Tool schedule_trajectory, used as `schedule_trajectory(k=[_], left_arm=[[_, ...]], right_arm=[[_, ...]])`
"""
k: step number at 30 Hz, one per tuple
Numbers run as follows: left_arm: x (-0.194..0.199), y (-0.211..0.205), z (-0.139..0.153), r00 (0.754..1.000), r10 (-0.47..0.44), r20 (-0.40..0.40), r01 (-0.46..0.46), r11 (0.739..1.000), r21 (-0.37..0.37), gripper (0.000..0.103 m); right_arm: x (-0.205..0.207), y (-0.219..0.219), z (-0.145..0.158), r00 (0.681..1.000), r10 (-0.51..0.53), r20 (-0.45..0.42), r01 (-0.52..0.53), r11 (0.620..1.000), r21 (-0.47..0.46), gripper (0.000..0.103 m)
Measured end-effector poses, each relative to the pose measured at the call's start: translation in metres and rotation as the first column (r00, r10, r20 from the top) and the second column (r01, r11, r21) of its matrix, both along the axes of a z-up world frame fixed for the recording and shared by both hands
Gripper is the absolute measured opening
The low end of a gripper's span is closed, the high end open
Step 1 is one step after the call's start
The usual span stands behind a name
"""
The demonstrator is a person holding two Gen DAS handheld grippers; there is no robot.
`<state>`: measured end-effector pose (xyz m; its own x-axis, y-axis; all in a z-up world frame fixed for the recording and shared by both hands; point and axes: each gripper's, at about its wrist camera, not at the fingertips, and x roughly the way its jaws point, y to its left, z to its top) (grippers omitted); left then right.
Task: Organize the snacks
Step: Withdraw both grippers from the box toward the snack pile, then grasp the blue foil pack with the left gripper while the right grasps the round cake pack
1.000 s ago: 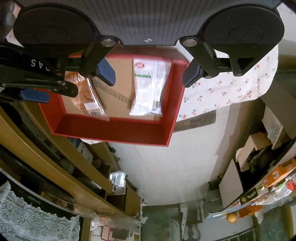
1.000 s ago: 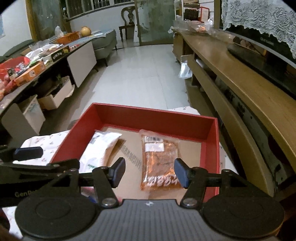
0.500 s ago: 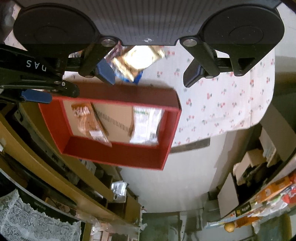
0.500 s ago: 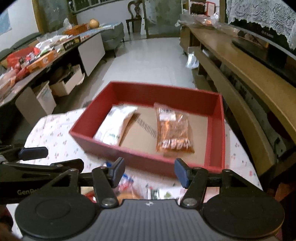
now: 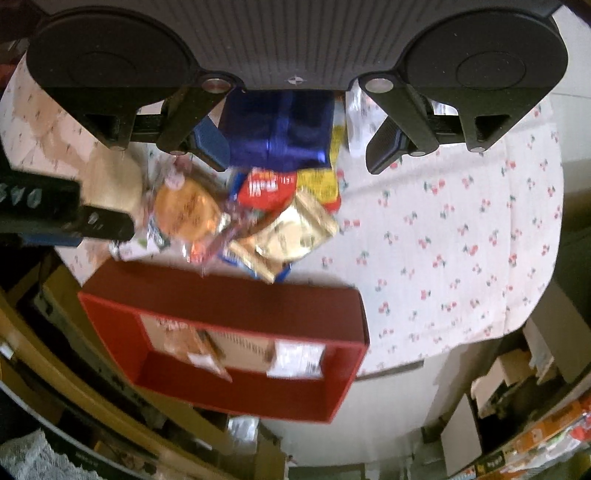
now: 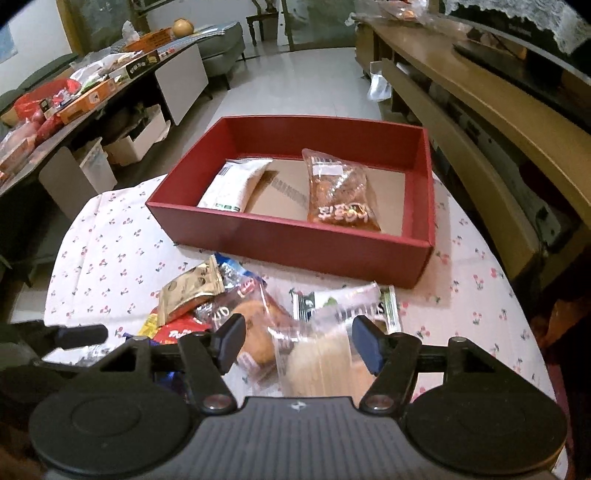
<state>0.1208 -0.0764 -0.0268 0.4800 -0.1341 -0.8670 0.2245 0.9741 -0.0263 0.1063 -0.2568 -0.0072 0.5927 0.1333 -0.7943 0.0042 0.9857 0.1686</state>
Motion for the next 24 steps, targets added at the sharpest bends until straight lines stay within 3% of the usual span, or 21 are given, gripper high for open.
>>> schedule_trajectory(k=[14,20,24], left_arm=[[-0.023,-0.018,-0.013,0.999,-0.054,0.001,0.054,0.997,0.051,0.089],[-0.026,-0.029,-0.035,0.994,-0.103,-0.038,0.107,0.984,0.141,0.093],[-0.032,-0.031,-0.036,0.994,-0.11,-0.029,0.113,0.98,0.164,0.084]], right_arm=[[-0.011,-0.011,-0.003,1.0,-0.012,-0.016,0.012,1.0,0.028,0.072],[-0.011,-0.009,-0.005,1.0,-0.002,-0.024,0.002,1.0,0.026,0.073],[-0.008,-0.012,-0.01,0.999,-0.014,-0.046,0.015,1.0,0.021,0.073]])
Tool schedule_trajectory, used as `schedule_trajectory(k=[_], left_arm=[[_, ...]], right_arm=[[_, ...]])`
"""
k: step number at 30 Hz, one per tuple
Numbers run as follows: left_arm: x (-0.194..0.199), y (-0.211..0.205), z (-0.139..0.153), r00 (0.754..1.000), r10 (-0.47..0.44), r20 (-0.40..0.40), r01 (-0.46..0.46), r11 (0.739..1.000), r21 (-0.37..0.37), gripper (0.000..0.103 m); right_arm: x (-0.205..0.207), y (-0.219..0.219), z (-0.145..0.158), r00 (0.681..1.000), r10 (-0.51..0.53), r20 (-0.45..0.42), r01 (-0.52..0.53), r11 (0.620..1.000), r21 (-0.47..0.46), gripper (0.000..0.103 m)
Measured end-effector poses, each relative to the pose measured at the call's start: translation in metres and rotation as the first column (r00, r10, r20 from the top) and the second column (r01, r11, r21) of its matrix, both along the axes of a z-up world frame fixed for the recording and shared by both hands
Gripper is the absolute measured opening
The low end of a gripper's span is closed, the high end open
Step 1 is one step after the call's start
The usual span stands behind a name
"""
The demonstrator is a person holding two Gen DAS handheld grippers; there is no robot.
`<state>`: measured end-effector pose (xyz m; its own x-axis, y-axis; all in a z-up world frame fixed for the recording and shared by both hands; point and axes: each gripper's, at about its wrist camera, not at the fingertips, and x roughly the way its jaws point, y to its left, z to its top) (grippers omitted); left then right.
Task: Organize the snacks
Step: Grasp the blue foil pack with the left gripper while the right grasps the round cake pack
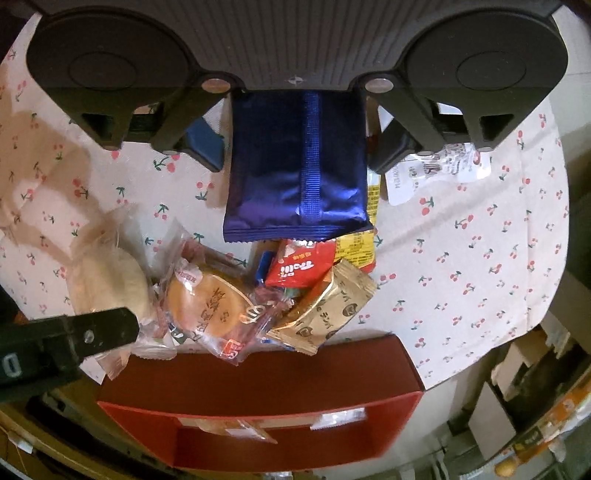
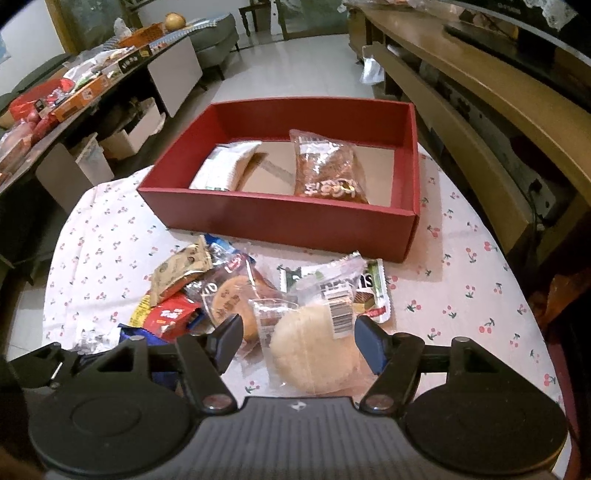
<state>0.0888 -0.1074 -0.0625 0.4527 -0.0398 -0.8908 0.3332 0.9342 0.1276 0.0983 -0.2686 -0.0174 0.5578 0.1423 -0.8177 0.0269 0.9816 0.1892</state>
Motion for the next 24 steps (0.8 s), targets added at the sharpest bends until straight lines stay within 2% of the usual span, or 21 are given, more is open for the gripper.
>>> schedule_trajectory(k=[1,2,8,12,16,19,22,24], left_arm=[[0.0,0.001,0.002,1.0,0.005,0.0,-0.005,1.0,-0.003,0.077],[0.0,0.002,0.004,1.0,0.011,0.005,-0.011,1.0,-0.002,0.074],[-0.002,0.006,0.009,1.0,0.023,-0.001,-0.023,0.999,-0.023,0.066],[-0.001,0.01,0.013,1.0,0.022,-0.011,-0.023,0.998,-0.064,0.065],[0.001,0.01,0.014,1.0,0.018,-0.018,-0.019,0.997,-0.077,0.065],[0.001,0.011,0.016,1.0,0.017,-0.02,-0.019,0.996,-0.091,0.065],[0.002,0.012,0.015,0.999,0.017,-0.027,-0.02,0.995,-0.094,0.065],[0.003,0.011,0.012,1.0,0.016,-0.027,-0.018,0.997,-0.078,0.065]], right_arm=[[0.0,-0.001,0.0,1.0,-0.005,-0.001,0.005,1.0,0.0,0.073],[0.0,-0.003,0.0,1.0,-0.011,-0.001,0.011,1.0,0.001,0.074],[0.001,-0.019,-0.003,0.998,-0.057,-0.014,0.057,0.998,0.01,0.075],[0.004,-0.028,-0.007,0.997,-0.072,-0.034,0.073,0.997,0.021,0.081],[0.008,-0.024,-0.013,0.998,-0.045,-0.05,0.047,0.998,0.044,0.081],[0.012,-0.016,-0.017,0.998,-0.011,-0.064,0.014,0.999,0.035,0.087],[0.024,-0.007,-0.033,0.993,0.024,-0.113,-0.022,1.0,0.015,0.088],[0.031,-0.002,-0.048,0.988,0.02,-0.154,-0.027,0.999,-0.04,0.085]])
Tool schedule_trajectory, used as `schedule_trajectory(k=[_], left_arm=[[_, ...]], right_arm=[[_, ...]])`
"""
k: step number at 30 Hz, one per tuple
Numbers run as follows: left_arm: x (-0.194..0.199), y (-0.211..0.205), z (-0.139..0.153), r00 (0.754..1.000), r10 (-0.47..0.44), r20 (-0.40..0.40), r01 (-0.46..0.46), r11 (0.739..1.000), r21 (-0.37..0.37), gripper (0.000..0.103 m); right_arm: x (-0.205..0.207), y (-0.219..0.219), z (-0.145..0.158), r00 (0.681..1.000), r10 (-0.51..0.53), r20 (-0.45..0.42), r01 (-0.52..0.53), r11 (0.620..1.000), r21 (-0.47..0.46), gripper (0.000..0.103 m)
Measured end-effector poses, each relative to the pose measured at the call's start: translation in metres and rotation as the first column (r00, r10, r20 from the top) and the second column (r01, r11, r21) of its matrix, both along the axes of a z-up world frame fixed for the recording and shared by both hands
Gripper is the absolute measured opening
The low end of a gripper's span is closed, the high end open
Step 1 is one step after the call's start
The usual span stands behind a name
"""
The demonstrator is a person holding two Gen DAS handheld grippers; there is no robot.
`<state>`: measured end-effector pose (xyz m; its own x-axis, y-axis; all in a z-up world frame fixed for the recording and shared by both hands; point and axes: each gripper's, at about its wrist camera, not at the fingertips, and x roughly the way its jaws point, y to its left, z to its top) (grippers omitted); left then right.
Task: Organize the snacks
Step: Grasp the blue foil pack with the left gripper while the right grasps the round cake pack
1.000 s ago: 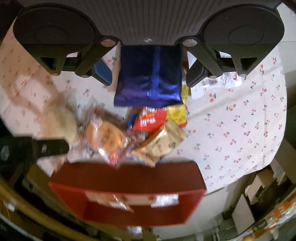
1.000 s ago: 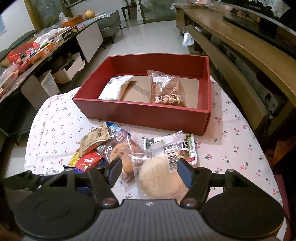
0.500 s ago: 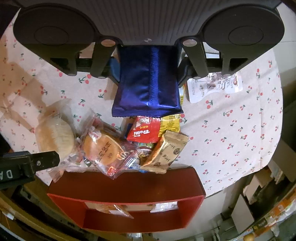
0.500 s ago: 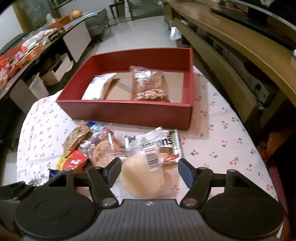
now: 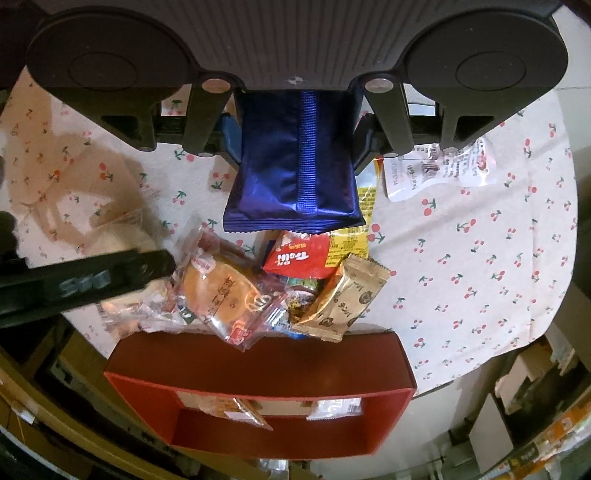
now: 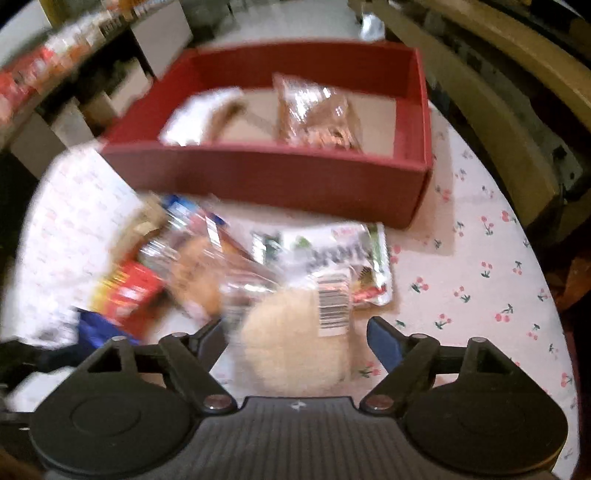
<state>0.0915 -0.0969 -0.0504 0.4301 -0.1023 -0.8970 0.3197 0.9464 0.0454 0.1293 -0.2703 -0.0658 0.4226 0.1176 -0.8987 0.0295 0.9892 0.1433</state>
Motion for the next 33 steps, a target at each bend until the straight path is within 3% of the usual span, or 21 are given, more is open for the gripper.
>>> schedule_trajectory(k=[1,3,4,17,33], left_arm=[[0.001,0.0,-0.001,1.0,-0.001,0.0,0.001,1.0,0.006,0.065],[0.004,0.0,-0.002,1.0,0.001,0.002,-0.002,1.0,0.011,0.065],[0.005,0.0,-0.002,1.0,0.004,0.005,-0.004,1.0,0.012,0.065],[-0.005,0.01,0.016,0.999,-0.003,0.038,0.004,0.999,-0.035,0.064],[-0.002,0.013,0.041,0.996,0.016,0.087,-0.007,0.995,-0.102,0.064]], right_arm=[[0.002,0.001,-0.006,1.0,0.006,-0.015,-0.006,1.0,-0.013,0.085],[-0.002,0.007,-0.003,1.0,0.029,0.01,-0.028,0.998,-0.049,0.069],[-0.005,0.009,-0.001,0.999,0.032,0.017,-0.031,0.998,-0.06,0.066],[-0.06,0.032,0.019,0.994,0.082,0.067,-0.075,0.993,-0.096,0.065],[-0.071,0.034,0.052,0.982,0.044,0.184,-0.036,0.998,-0.043,0.065]])
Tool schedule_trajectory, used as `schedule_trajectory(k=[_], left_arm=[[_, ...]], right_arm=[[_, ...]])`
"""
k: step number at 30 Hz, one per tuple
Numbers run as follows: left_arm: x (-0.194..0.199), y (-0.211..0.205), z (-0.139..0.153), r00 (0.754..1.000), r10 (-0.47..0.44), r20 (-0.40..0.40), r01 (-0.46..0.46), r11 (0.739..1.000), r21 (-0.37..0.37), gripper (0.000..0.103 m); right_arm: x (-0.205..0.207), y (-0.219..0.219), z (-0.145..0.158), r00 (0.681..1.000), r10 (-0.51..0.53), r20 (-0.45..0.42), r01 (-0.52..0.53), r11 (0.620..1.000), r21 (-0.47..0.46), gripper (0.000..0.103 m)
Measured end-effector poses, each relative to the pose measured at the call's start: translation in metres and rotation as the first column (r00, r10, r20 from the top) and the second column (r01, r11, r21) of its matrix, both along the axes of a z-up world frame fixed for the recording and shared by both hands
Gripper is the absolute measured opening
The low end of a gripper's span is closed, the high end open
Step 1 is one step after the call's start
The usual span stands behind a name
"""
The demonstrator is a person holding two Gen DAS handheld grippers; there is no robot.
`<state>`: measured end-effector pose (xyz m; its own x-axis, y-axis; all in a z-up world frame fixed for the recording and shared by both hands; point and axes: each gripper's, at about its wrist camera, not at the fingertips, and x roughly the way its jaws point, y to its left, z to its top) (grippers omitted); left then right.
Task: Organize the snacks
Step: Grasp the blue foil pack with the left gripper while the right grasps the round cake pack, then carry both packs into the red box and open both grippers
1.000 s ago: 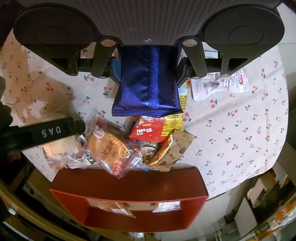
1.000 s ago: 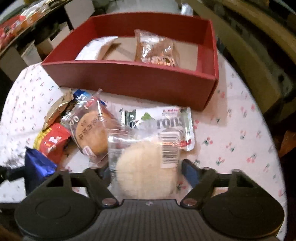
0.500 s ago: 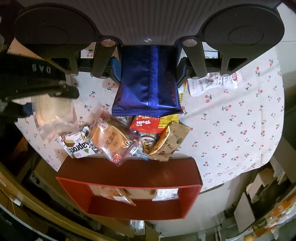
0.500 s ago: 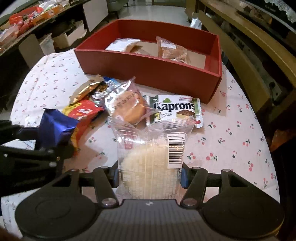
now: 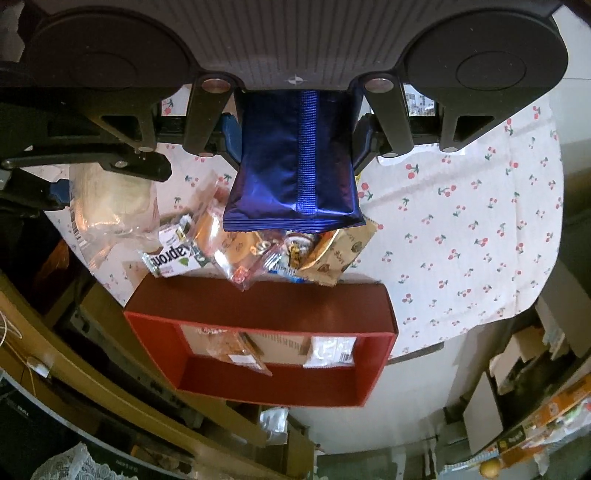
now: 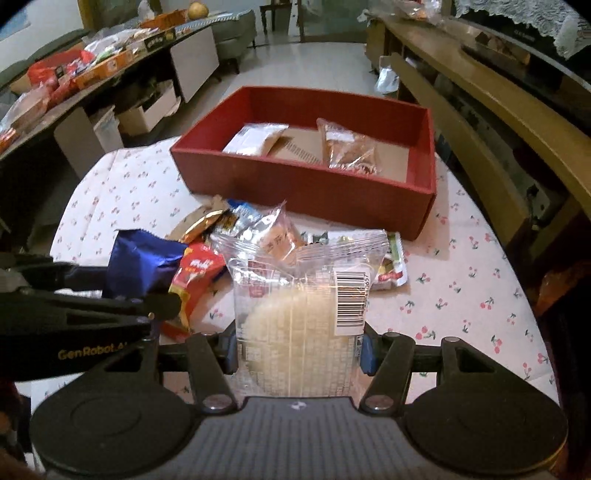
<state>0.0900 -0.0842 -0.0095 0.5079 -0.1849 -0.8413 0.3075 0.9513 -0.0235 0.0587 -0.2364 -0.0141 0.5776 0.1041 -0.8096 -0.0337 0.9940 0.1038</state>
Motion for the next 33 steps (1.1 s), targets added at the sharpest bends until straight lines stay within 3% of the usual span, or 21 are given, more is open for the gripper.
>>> schedule_trajectory(k=[23,33], left_arm=[[0.038,-0.029,0.047,0.982,-0.002,0.19,-0.007,0.999,0.044,0.062],[0.071,-0.042,0.058,0.976,0.011,0.219,-0.02,0.999,0.039,0.062]], right_arm=[[0.037,-0.018,0.045,0.983,-0.083,0.167,0.085,0.996,-0.008,0.065],[0.071,-0.026,0.056,0.974,-0.098,0.203,0.105,0.994,-0.024,0.065]])
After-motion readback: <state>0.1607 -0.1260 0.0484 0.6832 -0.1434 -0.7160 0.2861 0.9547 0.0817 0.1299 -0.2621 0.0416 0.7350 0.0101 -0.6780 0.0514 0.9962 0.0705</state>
